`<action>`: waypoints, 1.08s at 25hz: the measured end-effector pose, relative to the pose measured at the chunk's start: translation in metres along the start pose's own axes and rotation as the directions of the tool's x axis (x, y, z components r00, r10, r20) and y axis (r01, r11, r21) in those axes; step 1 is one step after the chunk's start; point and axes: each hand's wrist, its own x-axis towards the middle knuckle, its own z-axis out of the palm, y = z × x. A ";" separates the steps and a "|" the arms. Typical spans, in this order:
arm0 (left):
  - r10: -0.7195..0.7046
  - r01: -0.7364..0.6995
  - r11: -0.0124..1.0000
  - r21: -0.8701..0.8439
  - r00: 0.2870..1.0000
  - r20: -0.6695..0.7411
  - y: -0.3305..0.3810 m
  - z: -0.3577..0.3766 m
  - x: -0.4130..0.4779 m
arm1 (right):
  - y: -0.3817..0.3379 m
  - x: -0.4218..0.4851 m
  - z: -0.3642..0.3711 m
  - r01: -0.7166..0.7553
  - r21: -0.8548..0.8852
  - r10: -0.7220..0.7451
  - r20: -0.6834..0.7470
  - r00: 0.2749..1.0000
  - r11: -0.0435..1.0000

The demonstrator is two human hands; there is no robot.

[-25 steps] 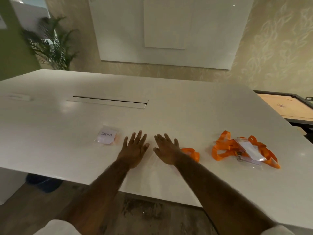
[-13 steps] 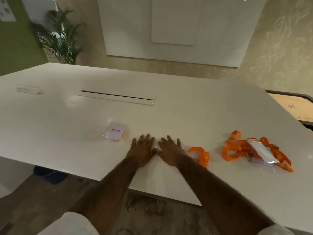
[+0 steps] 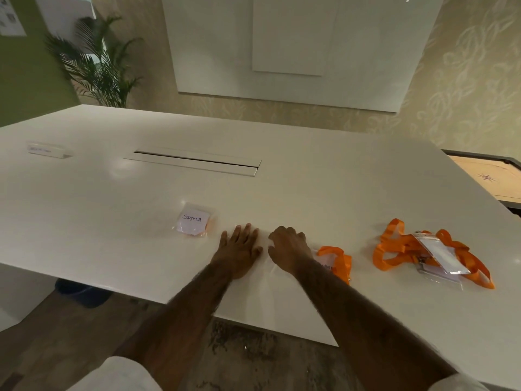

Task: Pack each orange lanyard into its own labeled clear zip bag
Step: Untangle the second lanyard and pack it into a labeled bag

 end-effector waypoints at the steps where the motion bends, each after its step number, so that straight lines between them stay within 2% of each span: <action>1: 0.002 -0.002 1.000 0.002 1.000 0.001 0.000 0.000 0.000 | 0.002 0.001 0.000 -0.036 0.004 0.036 -0.002 0.999 0.999; 4: 0.010 -0.010 1.000 -0.005 1.000 -0.009 0.000 0.001 0.000 | 0.006 0.009 -0.002 -0.173 0.106 0.179 -0.053 0.982 0.979; 6: 0.019 -0.019 1.000 -0.008 1.000 -0.020 -0.002 0.002 0.002 | 0.006 0.013 -0.004 -0.215 0.178 0.231 -0.076 0.970 0.960; 11: -0.004 0.002 0.999 -0.043 0.999 -0.050 -0.003 0.001 0.005 | 0.001 0.023 -0.012 -0.290 0.428 0.335 -0.032 0.942 0.856; 14: -0.008 -0.015 0.991 -0.136 0.986 -0.166 -0.004 -0.010 0.007 | -0.001 0.026 -0.023 -0.271 0.572 0.340 -0.015 0.940 0.775; 18: 0.071 -0.182 0.957 -0.226 0.903 -0.424 -0.003 -0.036 0.013 | 0.001 0.028 -0.041 -0.237 0.778 0.310 0.057 0.949 0.582; 20: 0.077 -0.244 0.921 -0.303 0.878 -0.473 0.002 -0.054 0.017 | 0.003 0.025 -0.055 -0.210 0.848 0.258 0.090 0.962 0.487; 23: 0.063 -0.309 0.879 -0.364 0.831 -0.552 0.018 -0.081 0.026 | 0.010 0.020 -0.082 -0.165 0.886 0.205 0.081 0.975 0.433; 27: -0.026 -0.347 0.728 -0.591 0.847 -0.530 0.049 -0.109 0.034 | 0.040 0.009 -0.120 -0.163 0.925 0.133 0.124 0.983 0.342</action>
